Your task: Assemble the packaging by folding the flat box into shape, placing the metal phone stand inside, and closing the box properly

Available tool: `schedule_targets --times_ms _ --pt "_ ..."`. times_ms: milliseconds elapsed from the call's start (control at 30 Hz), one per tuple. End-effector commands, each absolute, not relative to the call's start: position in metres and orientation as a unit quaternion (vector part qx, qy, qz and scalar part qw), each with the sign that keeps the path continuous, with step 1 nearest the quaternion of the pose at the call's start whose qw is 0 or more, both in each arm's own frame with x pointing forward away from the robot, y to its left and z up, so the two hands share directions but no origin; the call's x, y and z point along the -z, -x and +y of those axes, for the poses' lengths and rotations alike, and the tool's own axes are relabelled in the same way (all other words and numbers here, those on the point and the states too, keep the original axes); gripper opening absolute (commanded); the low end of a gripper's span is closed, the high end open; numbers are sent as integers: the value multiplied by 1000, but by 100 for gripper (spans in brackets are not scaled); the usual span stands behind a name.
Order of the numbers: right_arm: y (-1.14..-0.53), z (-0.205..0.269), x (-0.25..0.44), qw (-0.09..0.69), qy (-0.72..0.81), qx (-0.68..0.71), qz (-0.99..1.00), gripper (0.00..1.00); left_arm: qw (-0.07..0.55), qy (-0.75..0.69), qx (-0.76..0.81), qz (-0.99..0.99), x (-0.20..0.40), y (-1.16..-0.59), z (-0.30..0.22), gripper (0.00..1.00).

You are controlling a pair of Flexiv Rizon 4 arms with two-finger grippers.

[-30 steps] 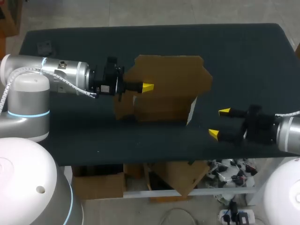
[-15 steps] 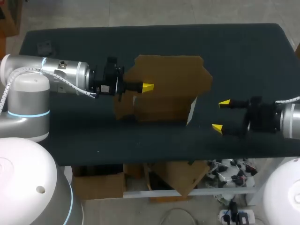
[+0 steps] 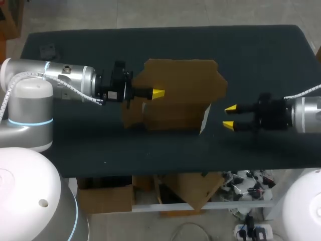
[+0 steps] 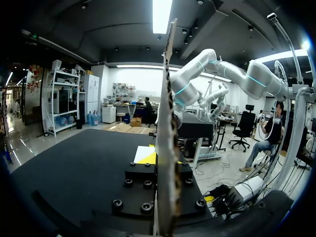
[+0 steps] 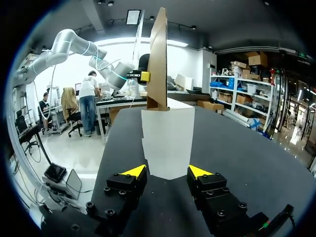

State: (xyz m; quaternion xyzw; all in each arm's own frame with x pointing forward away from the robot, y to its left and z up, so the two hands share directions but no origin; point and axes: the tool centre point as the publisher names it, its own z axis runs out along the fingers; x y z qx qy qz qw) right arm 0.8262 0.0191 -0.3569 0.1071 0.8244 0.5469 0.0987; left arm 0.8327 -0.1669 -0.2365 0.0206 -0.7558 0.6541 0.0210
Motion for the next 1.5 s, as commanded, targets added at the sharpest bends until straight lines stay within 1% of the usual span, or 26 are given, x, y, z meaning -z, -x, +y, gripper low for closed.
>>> schedule_targets --times_ms 33,67,133,433,533,600,867,1267,1433,1500 --pt "-832 27 364 96 -103 -546 826 60 22 -20 -654 -756 241 -833 -167 0" --pt "-833 29 364 96 -102 -545 826 62 22 -20 -654 -756 241 -833 -167 0" --pt "-833 33 365 96 -101 -545 827 62 22 -20 -654 -756 241 -833 -167 0" --pt "-838 52 369 100 -100 -544 827 60 22 -20 -654 -756 241 -833 -167 0" --pt "-839 57 369 102 -101 -546 825 56 22 -20 -654 -756 241 -833 -167 0" --pt "-840 59 370 102 -102 -547 824 53 22 -20 -654 -756 241 -833 -167 0" --pt "-842 66 370 107 -107 -548 823 46 22 -20 -654 -756 241 -833 -167 0" --pt "-843 74 369 121 -124 -544 821 40 22 -20 -654 -756 241 -833 -167 0" --pt "-842 76 370 128 -134 -549 815 39 22 -20 -654 -756 241 -833 -167 0" --pt "-842 76 370 132 -140 -550 812 40 22 -20 -654 -756 241 -833 -167 0"
